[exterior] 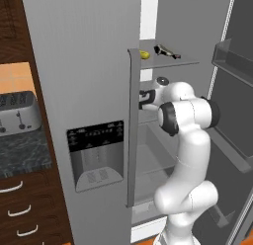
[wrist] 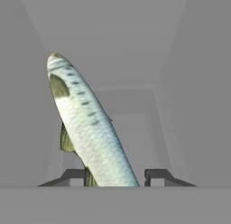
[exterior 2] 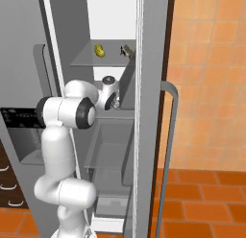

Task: Place one cucumber and one fish in each tupperware on the nearby counter, to pack two identical lunches.

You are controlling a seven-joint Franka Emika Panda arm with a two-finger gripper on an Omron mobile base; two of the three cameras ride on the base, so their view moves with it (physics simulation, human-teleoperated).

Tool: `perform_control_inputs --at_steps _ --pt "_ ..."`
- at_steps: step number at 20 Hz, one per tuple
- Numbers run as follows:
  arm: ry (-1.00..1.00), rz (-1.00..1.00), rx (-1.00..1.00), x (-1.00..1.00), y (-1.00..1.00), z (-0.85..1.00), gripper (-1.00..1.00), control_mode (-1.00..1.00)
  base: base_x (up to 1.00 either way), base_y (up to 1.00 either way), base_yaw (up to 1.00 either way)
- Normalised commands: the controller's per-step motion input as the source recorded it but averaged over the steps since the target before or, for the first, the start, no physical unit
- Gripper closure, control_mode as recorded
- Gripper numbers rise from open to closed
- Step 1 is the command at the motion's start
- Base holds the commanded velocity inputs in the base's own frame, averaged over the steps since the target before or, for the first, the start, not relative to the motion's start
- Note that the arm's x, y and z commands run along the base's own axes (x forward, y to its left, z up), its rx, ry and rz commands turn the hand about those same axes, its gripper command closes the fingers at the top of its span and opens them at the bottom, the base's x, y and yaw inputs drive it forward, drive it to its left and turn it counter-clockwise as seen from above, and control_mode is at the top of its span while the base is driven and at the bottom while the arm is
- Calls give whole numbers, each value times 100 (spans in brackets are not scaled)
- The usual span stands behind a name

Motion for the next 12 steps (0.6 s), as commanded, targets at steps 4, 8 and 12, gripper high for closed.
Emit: perform_control_inputs --at_steps 4,8,12 --pt "-1 0 0 -15 0 -2 100 -100 0 0 0" --pt "-8 0 5 -100 -1 32 100 -100 0 0 0" --pt "-21 0 3 -100 0 95 100 -100 0 0 0"
